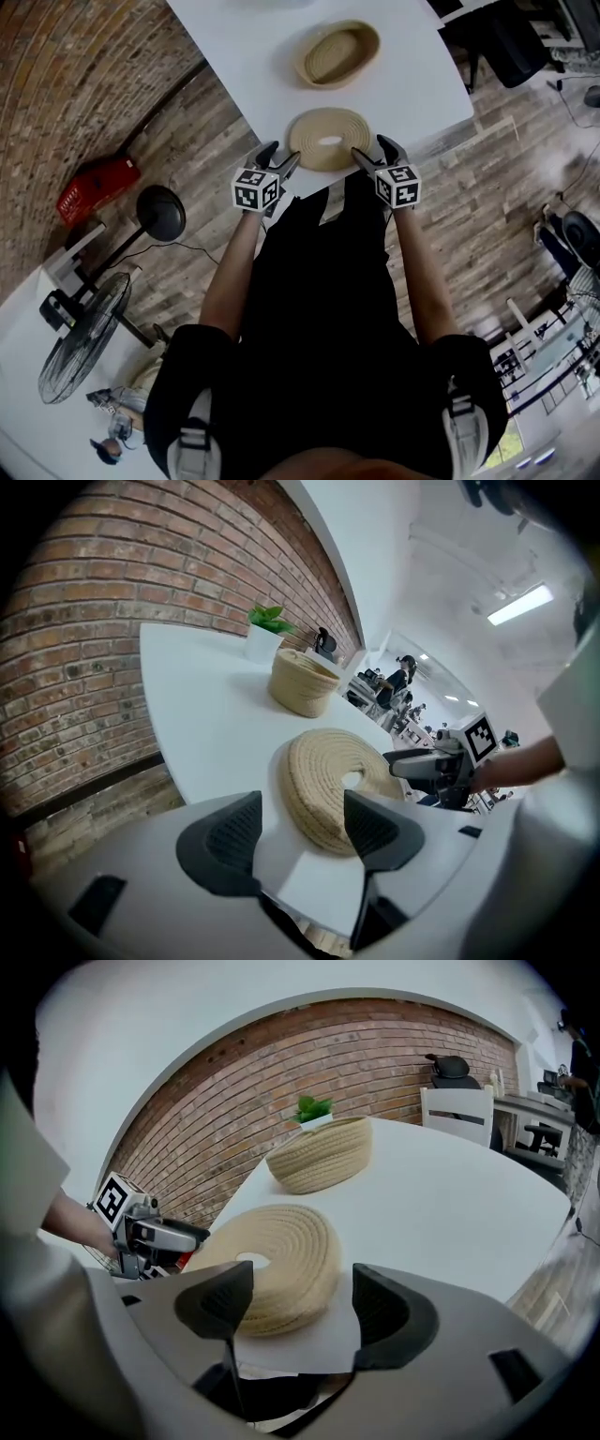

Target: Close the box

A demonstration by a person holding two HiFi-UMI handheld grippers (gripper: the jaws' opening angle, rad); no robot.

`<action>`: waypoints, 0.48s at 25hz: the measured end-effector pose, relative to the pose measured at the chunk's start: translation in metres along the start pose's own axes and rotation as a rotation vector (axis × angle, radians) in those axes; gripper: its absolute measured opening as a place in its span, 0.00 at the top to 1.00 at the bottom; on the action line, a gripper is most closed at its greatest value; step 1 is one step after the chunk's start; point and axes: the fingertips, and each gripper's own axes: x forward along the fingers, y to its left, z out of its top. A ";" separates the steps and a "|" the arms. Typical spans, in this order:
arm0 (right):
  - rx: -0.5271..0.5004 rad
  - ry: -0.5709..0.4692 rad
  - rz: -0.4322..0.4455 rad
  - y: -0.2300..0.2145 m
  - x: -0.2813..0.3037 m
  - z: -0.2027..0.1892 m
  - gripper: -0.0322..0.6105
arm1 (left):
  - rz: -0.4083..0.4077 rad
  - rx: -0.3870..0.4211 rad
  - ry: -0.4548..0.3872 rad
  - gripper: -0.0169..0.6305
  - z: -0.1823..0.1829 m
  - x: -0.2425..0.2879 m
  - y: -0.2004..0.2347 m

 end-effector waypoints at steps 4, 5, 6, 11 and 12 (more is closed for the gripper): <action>0.014 0.012 0.000 0.004 0.007 -0.003 0.48 | 0.004 -0.015 0.001 0.54 -0.002 0.002 0.001; 0.019 0.012 -0.005 0.004 0.008 -0.003 0.49 | 0.004 -0.020 0.001 0.54 -0.002 0.002 0.001; 0.024 0.012 -0.009 0.005 0.009 -0.003 0.51 | 0.002 -0.026 0.003 0.54 -0.002 0.002 0.000; 0.044 0.011 -0.028 0.005 0.013 -0.002 0.53 | 0.007 -0.008 0.014 0.54 -0.002 0.002 0.001; 0.038 0.015 -0.035 0.004 0.014 -0.002 0.53 | 0.010 -0.001 0.015 0.54 -0.003 0.002 0.001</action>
